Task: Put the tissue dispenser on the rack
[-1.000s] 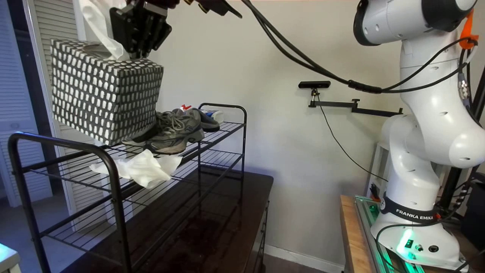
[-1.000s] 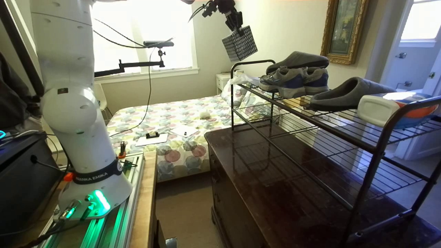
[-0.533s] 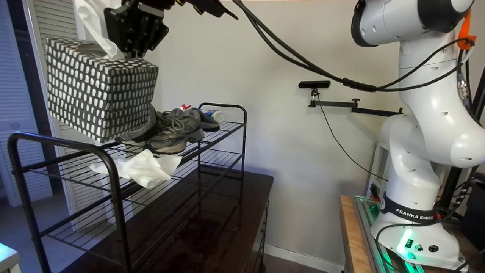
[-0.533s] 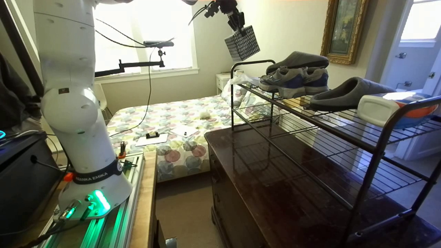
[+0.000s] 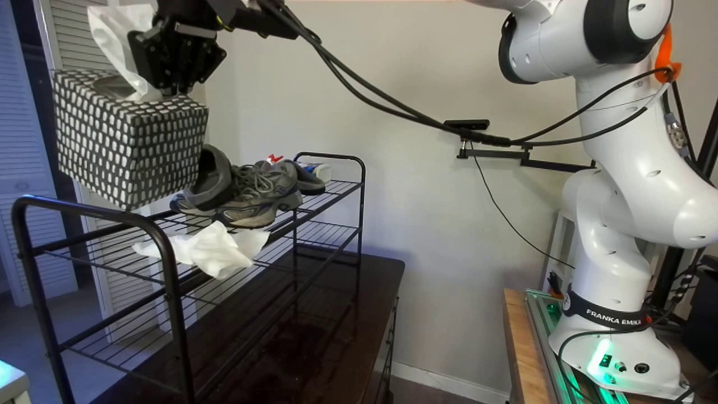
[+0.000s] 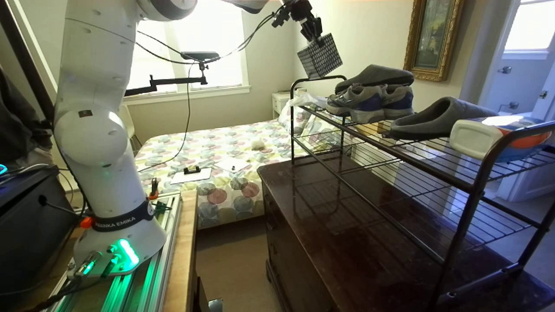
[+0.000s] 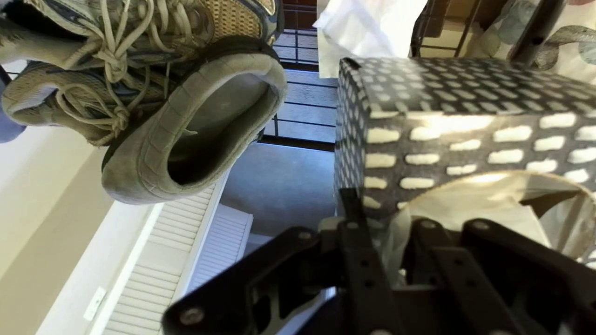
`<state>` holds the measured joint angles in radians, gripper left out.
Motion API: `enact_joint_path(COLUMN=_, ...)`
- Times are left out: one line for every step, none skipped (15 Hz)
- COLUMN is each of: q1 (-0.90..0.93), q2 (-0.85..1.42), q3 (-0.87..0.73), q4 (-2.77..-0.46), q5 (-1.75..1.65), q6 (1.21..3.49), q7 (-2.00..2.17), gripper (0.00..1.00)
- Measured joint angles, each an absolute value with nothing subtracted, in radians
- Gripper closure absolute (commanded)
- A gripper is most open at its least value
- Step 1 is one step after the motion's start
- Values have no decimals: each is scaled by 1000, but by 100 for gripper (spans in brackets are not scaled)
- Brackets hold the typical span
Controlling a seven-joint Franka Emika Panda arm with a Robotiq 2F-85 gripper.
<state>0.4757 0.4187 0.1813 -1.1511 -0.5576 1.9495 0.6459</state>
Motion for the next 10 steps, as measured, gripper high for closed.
enact_joint_path(q1=481, q2=444, q3=168, q4=-1126, q5=-558, q6=1947, q7=639, gripper=98)
enact_joint_path(q1=487, q2=469, q3=152, q4=-1101, q5=-558, q6=1946, q7=634, gripper=98)
enact_joint_path(q1=493, q2=493, q3=137, q4=-1076, q5=-558, q6=1943, q7=632, gripper=98)
enact_joint_path(q1=498, q2=515, q3=122, q4=-1050, q5=-558, q6=1937, q7=630, gripper=98)
enact_joint_path(q1=502, q2=537, q3=109, q4=-1023, q5=-557, q6=1926, q7=630, gripper=98)
enact_joint_path(q1=506, q2=556, q3=97, q4=-997, q5=-557, q6=1909, q7=629, gripper=98)
enact_joint_path(q1=509, q2=574, q3=86, q4=-972, q5=-555, q6=1893, q7=629, gripper=98)
enact_joint_path(q1=512, q2=591, q3=77, q4=-949, q5=-553, q6=1874, q7=629, gripper=98)
enact_joint_path(q1=514, q2=608, q3=70, q4=-926, q5=-551, q6=1851, q7=629, gripper=98)
enact_joint_path(q1=517, q2=623, q3=64, q4=-904, q5=-549, q6=1827, q7=629, gripper=98)
